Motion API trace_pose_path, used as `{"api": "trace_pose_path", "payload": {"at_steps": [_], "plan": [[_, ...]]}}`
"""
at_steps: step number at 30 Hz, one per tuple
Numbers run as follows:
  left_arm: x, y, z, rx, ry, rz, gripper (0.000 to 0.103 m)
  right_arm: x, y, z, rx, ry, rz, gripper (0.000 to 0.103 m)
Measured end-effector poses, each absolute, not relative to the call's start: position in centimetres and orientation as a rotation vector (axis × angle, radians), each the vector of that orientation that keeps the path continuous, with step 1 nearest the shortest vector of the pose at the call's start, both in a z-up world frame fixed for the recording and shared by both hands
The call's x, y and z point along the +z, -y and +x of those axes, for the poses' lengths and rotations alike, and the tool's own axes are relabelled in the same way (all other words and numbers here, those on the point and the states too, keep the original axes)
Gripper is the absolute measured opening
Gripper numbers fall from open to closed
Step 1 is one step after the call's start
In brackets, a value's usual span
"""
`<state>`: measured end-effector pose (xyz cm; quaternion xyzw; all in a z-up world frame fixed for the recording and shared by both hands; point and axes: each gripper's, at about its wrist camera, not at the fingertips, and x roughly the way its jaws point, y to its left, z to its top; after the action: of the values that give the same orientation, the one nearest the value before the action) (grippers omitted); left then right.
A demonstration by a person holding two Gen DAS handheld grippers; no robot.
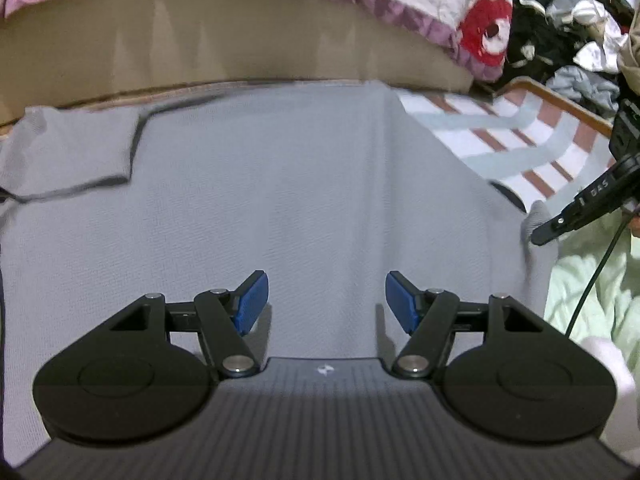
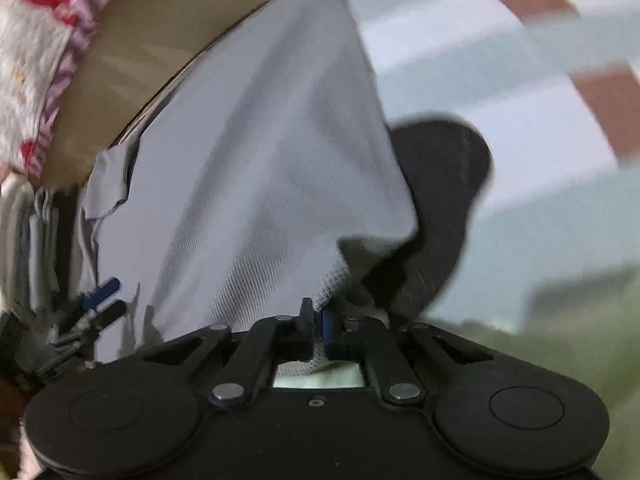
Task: Fold clothes
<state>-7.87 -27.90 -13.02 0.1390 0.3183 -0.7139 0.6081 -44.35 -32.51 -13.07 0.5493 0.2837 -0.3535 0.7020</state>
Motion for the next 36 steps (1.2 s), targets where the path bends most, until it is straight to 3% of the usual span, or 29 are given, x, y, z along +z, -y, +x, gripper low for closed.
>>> {"api": "trace_pose_path", "payload": {"at_steps": [6,12,14,15,16,17,18,19,24,27,33,34,35,36], "plan": [[-11.7,28.0,-8.4,-1.691,-0.679,0.227,0.065,-7.7,36.3,-41.0,-0.631,-0.444,1.198,0.006],[-13.1,31.7,-11.0,-1.735,-0.843,0.143,0.068,-9.9,40.0,-33.3,-0.658,-0.667,1.135,0.008],[-14.5,33.5,-12.5,-1.723,-0.856,0.252,0.068,-11.1,40.8,-32.0,-0.619,-0.669,1.162,0.01],[-15.3,34.2,-13.1,-1.705,-0.873,0.306,0.065,-11.2,40.8,-32.2,-0.599,-0.645,1.149,0.015],[-16.2,34.6,-13.2,-1.685,-0.906,0.329,0.056,-11.1,40.7,-32.7,-0.581,-0.618,1.126,0.019],[-17.0,34.8,-13.3,-1.666,-0.942,0.343,0.034,-10.8,40.5,-33.4,-0.573,-0.58,1.093,0.033],[-17.9,35.1,-13.3,-1.646,-0.978,0.356,0.024,-10.4,40.2,-34.3,-0.57,-0.537,1.055,0.04],[-18.2,35.1,-13.1,-1.636,-0.996,0.347,0.017,-10.2,39.9,-35.3,-0.559,-0.514,1.016,0.04],[-18.7,34.8,-11.6,-1.585,-1.041,0.272,0.017,-10.5,39.5,-37.4,-0.467,-0.661,0.75,0.04],[-18.7,34.7,-10.9,-1.569,-1.049,0.276,0.017,-13.1,40.6,-37.1,-0.443,-0.769,0.781,0.04],[-16.7,30.9,-8.2,-1.471,-1.019,0.253,0.02,-14.6,40.1,-36.1,-0.332,-0.794,0.825,0.04],[-16.3,30.1,-7.6,-1.445,-1.013,0.244,0.021,-14.5,39.4,-36.0,-0.304,-0.807,0.817,0.037],[-15.8,29.3,-7.0,-1.419,-1.007,0.235,0.021,-14.4,38.7,-35.9,-0.276,-0.819,0.808,0.021],[-15.4,28.5,-6.4,-1.394,-1.001,0.226,0.021,-14.0,37.7,-35.8,-0.251,-0.816,0.805,0.012]]}}
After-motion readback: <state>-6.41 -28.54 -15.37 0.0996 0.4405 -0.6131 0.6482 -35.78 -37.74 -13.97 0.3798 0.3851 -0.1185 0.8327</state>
